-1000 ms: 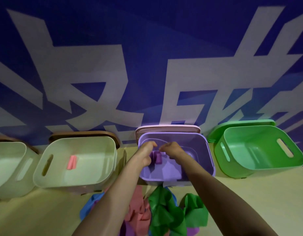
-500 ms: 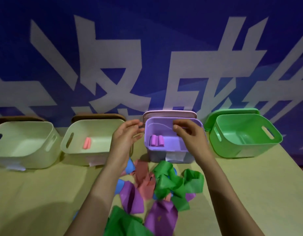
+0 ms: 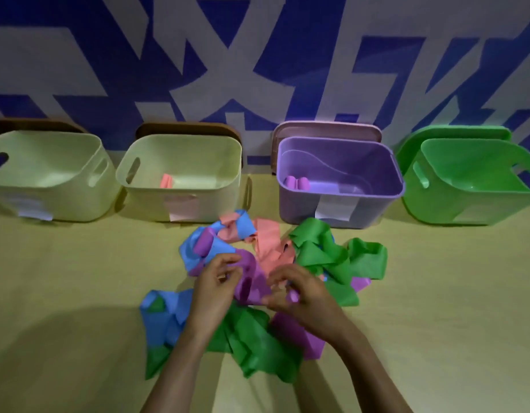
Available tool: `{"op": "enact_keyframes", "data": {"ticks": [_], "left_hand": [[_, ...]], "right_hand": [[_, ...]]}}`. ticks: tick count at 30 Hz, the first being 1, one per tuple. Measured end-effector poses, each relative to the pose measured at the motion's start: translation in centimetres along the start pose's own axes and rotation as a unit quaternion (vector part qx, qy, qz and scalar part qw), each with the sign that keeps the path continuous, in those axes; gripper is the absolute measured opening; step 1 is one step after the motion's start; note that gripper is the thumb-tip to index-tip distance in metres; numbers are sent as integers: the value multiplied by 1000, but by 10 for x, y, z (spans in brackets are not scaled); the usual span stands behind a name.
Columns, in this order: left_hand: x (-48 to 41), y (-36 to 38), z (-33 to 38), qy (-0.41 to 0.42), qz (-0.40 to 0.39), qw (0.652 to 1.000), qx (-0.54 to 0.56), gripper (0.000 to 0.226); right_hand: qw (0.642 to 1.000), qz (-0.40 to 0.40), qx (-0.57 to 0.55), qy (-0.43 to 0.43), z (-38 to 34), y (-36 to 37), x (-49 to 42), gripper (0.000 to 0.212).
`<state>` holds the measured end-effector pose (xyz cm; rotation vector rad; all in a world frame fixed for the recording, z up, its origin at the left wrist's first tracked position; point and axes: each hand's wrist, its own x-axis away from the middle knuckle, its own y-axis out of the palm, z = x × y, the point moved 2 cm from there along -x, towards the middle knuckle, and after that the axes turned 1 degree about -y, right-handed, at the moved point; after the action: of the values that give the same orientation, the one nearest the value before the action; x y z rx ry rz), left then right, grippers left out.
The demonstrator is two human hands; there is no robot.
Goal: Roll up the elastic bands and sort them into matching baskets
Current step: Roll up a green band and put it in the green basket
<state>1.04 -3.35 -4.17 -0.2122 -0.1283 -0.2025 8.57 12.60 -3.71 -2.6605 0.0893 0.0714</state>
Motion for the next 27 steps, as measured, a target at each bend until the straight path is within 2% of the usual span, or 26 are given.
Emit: {"op": "enact_keyframes", "data": {"ticks": [3,5,10,14,17,19,22,23,27], "left_hand": [[7,-4,-33,13,-4,999,-50,31],[11,-3,-49,18,-11,999,-49,33],[22,0,-69,52,-7,999,-8,28],[31,-7,-67,97,-66,991,-65,9],[41,-17,-57,135,-140,972,-131,38],[49,-19,-44,133,-169,969,-123,42],[49,-20,-20,166,-110,976,-81,23],[48,-20,-11,180,-97,977,-67,23],[38,-19,12,176,-132,973,-73,56]], "right_hand": [[991,-86,94,-36,21,28,13,50],[984,-89,144,-55,35,42,19,52],[990,-58,119,-52,50,53,18,25],[992,-20,106,-60,40,45,23,9],[991,19,102,-85,23,34,28,8],[990,27,97,-99,9,22,27,8],[985,46,105,-133,-21,0,20,12],[982,61,109,-143,-32,-9,16,14],[977,133,46,-162,-81,-46,2,13]]}}
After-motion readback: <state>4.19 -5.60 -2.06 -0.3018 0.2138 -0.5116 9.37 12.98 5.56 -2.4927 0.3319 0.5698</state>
